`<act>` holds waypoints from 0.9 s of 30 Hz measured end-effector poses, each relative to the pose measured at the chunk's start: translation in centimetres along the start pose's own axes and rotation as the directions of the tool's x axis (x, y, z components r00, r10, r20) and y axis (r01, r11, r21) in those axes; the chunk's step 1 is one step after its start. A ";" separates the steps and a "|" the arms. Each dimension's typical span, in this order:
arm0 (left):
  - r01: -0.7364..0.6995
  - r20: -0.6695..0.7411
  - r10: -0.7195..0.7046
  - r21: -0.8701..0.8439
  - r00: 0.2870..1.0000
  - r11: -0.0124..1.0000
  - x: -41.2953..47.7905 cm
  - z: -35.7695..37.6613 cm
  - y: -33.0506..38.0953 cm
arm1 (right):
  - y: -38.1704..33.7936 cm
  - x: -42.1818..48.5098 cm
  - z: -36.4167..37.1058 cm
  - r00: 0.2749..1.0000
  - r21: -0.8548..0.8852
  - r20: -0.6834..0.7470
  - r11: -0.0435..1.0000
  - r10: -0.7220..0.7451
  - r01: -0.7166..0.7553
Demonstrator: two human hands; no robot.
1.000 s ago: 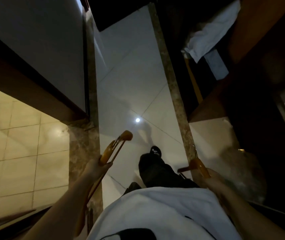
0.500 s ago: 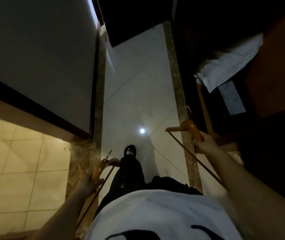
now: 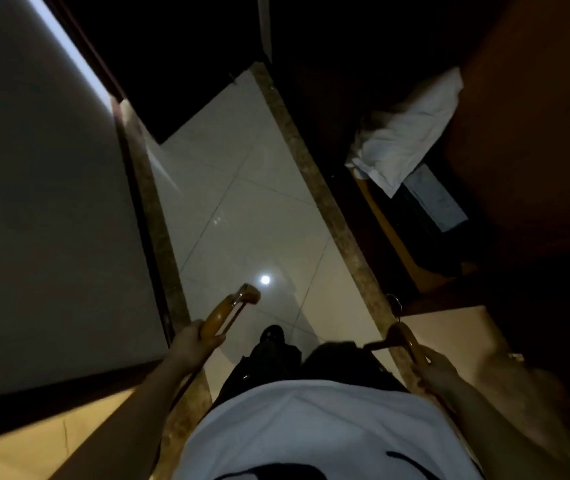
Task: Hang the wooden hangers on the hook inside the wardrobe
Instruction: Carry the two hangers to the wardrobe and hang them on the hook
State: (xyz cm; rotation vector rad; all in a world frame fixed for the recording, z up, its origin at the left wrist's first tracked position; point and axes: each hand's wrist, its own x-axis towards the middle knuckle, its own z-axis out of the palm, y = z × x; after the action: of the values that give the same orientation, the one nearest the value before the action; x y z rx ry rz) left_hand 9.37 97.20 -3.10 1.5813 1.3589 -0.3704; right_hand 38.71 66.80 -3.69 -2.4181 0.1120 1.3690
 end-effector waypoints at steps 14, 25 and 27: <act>0.048 0.047 -0.053 0.103 0.997 0.994 10.4 -5.2 5.4 | -14.4 4.6 -2.0 0.998 0.150 0.003 0.987 -0.056 0.055; -0.098 0.079 0.077 0.315 0.994 0.944 20.1 -8.5 21.4 | -30.8 10.3 -11.8 0.966 0.243 -0.059 0.935 -0.253 0.260; -0.140 0.101 0.112 0.353 0.989 0.925 21.9 -8.8 24.6 | -31.3 11.3 -12.7 0.970 0.226 -0.085 0.943 -0.229 0.243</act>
State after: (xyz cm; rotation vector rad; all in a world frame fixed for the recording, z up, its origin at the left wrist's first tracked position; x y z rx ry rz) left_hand 35.03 119.58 -3.82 1.9224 1.1658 -0.6236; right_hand 62.61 92.82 1.16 -2.1929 -0.0025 1.1123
